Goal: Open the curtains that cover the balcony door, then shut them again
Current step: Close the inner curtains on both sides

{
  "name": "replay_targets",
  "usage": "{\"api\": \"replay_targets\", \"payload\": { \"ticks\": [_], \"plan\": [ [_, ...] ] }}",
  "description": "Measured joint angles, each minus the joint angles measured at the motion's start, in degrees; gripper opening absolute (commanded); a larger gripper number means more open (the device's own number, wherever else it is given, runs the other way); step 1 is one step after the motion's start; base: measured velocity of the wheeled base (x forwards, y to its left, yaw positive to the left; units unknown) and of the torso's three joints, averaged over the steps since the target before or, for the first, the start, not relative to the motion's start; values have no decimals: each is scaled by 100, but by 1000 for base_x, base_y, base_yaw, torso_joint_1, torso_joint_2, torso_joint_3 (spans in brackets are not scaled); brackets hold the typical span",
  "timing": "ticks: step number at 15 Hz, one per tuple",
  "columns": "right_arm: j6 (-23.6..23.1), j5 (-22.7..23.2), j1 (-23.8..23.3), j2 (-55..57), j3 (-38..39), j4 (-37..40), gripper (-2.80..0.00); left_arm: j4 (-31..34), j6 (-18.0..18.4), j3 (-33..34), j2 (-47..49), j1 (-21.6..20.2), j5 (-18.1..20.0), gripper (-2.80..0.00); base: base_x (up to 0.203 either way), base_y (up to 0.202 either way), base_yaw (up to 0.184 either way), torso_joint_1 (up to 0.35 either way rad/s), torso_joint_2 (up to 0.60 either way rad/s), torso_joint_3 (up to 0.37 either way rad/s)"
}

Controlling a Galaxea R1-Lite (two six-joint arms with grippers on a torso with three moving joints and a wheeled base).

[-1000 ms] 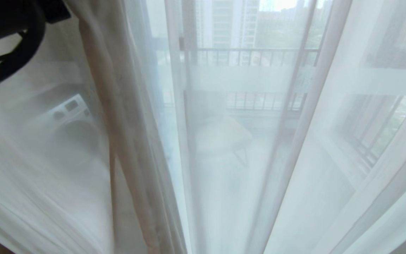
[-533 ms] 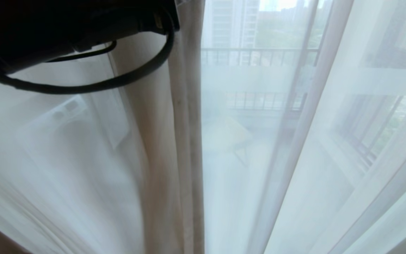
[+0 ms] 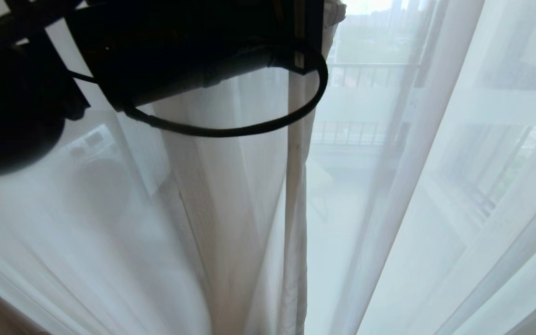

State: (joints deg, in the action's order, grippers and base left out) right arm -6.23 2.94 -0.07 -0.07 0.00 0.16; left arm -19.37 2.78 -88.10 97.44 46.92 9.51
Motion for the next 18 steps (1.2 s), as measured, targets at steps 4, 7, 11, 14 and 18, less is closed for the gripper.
{"api": "replay_targets", "payload": {
  "ticks": [4,7,11,14,18],
  "plan": [
    [-4,-2,5,0,0,-2,-280,-11,12,-171,329,232,0,-280,0,0,0,0,0,0],
    [-4,-5,-2,0,0,-2,-280,-44,11,-247,512,343,2,-280,0,0,0,0,0,0],
    [-1,-1,0,0,0,-1,-280,-58,11,-319,685,429,0,-280,0,0,0,0,0,0],
    [-2,1,0,0,0,0,-280,-66,11,-364,783,493,0,-280,0,0,0,0,0,0],
    [0,1,0,0,0,-2,-280,-238,5,-515,956,587,-23,-280,0,0,0,0,0,0]
  ]
}}
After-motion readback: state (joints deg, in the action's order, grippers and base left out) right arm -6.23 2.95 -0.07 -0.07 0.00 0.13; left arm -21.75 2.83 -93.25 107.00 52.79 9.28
